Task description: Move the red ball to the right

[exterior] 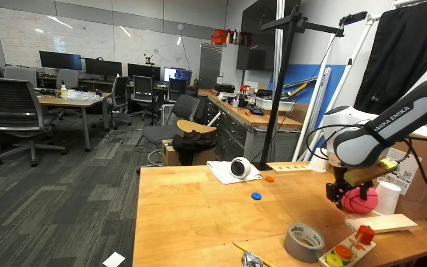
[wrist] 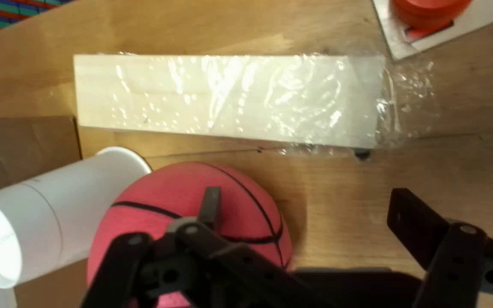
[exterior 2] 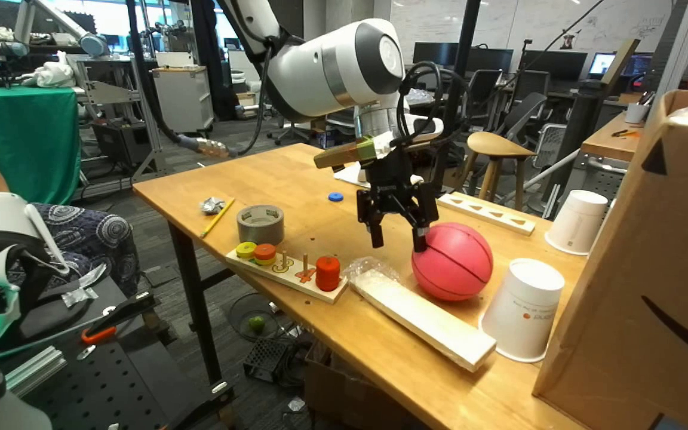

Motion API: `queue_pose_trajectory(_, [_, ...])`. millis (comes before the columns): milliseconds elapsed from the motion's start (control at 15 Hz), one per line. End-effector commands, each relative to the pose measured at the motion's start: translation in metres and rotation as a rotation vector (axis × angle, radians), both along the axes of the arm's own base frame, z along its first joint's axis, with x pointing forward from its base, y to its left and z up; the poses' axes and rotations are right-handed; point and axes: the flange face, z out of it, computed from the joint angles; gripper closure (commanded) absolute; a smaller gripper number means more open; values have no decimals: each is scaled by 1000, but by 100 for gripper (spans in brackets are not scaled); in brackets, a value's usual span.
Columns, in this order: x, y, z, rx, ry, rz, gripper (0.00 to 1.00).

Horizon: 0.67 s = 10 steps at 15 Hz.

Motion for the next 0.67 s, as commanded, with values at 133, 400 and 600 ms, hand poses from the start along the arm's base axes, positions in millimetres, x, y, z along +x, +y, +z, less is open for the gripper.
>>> queue_pose_trajectory(133, [34, 44, -1, 33, -107, 170, 0])
queue_pose_trajectory(400, [59, 68, 11, -55, -121, 330, 0])
queue_pose_trajectory(600, [70, 53, 12, -180, -65, 417, 0])
